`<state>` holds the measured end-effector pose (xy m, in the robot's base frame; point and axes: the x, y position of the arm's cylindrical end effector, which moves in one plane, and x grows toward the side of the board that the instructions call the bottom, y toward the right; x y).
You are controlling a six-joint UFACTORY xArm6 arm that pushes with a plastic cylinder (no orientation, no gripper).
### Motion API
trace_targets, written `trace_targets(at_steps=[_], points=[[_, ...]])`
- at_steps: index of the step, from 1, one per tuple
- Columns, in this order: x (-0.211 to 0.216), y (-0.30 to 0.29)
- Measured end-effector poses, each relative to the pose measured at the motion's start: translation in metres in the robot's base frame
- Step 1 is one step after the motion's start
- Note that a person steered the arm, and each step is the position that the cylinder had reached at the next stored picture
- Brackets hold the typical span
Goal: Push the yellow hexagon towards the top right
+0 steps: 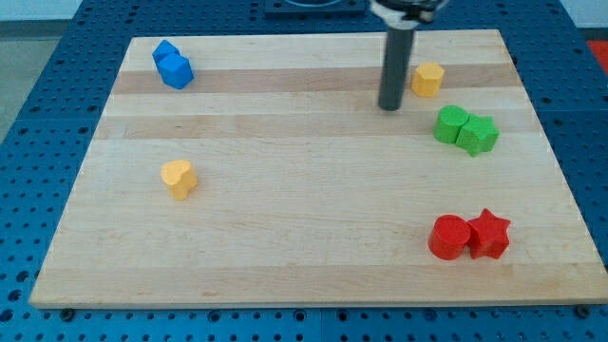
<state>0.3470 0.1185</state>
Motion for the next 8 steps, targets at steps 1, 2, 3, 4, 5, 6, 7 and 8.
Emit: trace_targets(at_steps=[1, 2, 3, 4, 5, 6, 7, 8], points=[[-0.003, 0.002], [-0.012, 0.013], [-0.014, 0.027], [-0.014, 0.036], [-0.014, 0.061], [-0.021, 0.066], [-0.035, 0.065], [-0.043, 0.067]])
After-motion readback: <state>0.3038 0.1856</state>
